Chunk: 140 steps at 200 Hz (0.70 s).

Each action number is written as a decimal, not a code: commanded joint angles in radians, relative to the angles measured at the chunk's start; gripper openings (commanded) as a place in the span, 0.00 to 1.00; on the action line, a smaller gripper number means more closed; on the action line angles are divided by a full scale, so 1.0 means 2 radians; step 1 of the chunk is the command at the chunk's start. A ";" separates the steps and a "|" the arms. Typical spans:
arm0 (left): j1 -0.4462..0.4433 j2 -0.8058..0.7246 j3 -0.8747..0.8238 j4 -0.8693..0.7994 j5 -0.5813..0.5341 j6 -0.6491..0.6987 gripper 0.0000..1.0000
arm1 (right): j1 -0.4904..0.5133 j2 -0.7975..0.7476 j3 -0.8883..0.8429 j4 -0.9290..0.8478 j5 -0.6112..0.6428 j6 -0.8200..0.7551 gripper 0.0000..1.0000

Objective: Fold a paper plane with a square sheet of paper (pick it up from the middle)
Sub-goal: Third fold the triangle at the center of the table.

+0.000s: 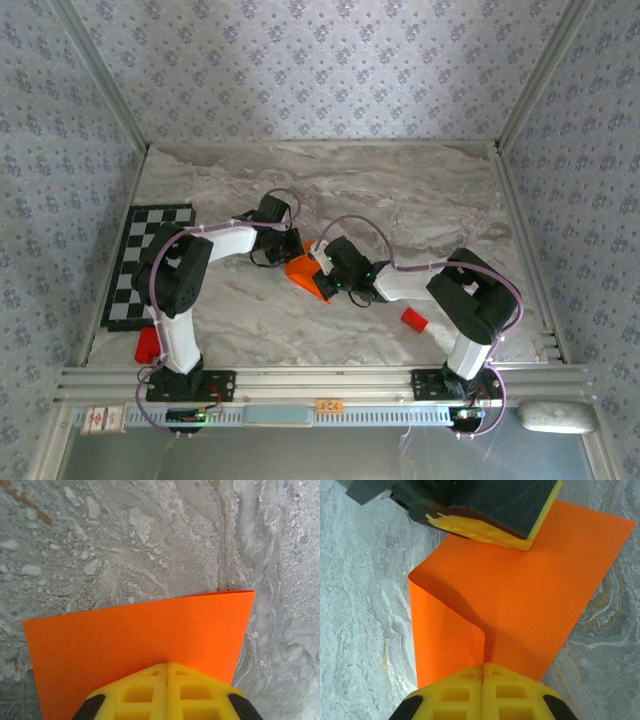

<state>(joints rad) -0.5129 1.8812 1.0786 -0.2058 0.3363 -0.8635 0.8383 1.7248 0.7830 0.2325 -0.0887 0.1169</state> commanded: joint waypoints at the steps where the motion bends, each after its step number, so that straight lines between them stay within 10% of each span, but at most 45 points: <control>1: -0.006 0.026 -0.004 -0.029 -0.011 0.009 0.00 | 0.004 0.007 0.017 -0.025 0.010 0.011 0.01; 140: -0.006 0.023 -0.005 -0.029 -0.011 0.010 0.00 | -0.001 0.010 0.051 -0.099 -0.009 0.038 0.00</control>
<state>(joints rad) -0.5129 1.8812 1.0790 -0.2058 0.3359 -0.8631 0.8375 1.7252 0.8577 0.0772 -0.1188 0.1730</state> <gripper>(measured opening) 0.041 0.056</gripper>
